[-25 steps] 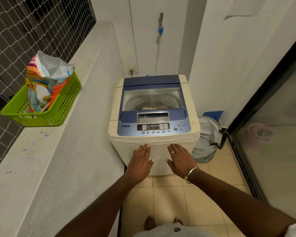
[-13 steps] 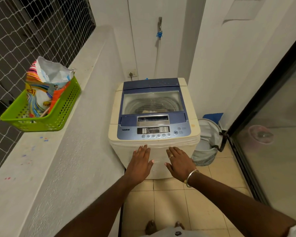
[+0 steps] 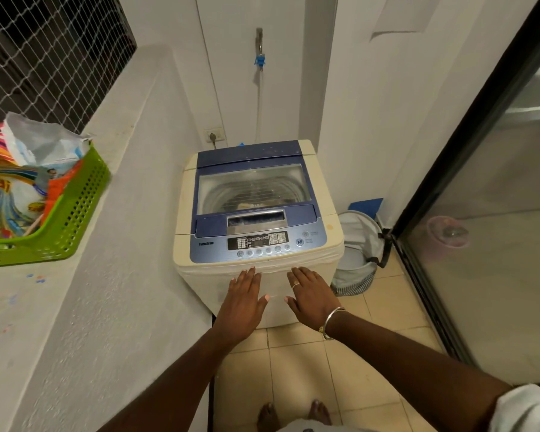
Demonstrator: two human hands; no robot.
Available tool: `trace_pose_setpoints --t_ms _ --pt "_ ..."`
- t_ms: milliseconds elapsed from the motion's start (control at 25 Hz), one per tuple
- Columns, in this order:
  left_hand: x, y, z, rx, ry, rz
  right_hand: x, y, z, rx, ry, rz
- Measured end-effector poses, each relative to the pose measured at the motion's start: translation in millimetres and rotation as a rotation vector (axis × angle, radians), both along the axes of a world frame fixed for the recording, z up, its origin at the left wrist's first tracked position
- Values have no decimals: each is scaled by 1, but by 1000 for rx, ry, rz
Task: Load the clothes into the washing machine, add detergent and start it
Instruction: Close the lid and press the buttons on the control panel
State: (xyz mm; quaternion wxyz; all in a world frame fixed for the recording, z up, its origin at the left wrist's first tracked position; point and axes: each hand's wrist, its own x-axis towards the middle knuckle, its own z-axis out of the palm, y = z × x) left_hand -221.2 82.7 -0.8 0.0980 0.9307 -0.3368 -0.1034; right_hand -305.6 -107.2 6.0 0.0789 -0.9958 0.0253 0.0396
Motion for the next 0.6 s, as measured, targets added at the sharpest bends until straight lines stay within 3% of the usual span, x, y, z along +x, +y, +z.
trace_pose_setpoints --t_ms 400,600 --pt "37 -14 22 -52 -77 26 49 -28 23 8 -37 -49" --pt "53 -25 27 -38 -84 25 75 -50 30 -27 44 -81"
